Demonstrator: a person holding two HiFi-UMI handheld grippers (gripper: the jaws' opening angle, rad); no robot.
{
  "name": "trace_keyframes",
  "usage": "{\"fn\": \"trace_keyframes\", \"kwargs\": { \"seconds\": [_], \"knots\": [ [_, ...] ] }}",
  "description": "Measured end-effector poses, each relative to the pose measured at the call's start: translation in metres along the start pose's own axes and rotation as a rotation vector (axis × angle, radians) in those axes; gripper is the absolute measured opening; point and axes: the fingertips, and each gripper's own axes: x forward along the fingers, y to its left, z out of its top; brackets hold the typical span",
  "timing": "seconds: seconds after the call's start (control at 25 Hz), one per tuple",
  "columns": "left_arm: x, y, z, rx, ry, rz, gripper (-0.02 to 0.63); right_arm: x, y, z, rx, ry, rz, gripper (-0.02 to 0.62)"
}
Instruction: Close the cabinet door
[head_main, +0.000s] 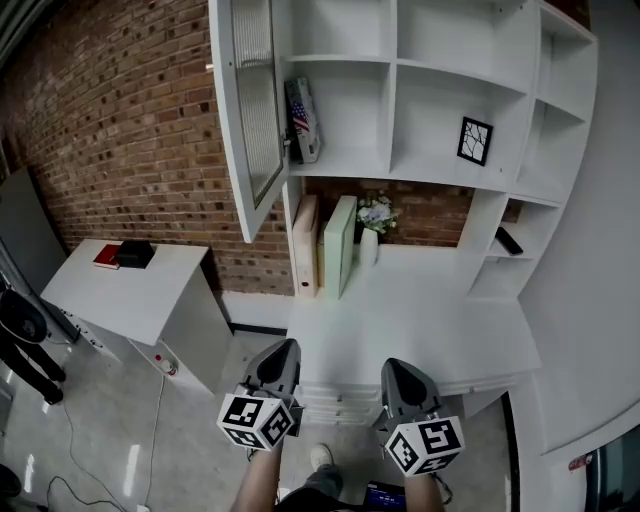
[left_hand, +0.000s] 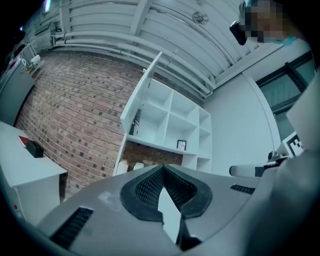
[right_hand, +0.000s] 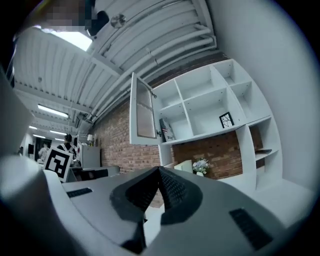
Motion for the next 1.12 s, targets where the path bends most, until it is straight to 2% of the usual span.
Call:
{"fn": "trace_keyframes", "kwargs": {
  "seconds": [0.2,0.36,0.6,1.12],
  "knots": [
    [0.085,0.041,0.000,-0.008,0.003,-0.023,0.014,0.083,-0.051,0.000,-0.072,0.052,-0.108,0.003],
    [0.137,0.080,0.005,-0.003,-0.017,-0.021,0.013,0.143,-0.074,0.004,-0.058,0.051,-0.124,0.003],
    [0.185,0.123,0.015,0.020,-0.097,-0.008,0.014,0.209,-0.093,-0.005,-0.063,0.074,-0.139,0.003],
    [0.213,0.144,0.034,0.025,-0.230,-0.002,0.014,0.239,-0.109,-0.016,-0.087,0.111,-0.162,0.003]
  ]
}}
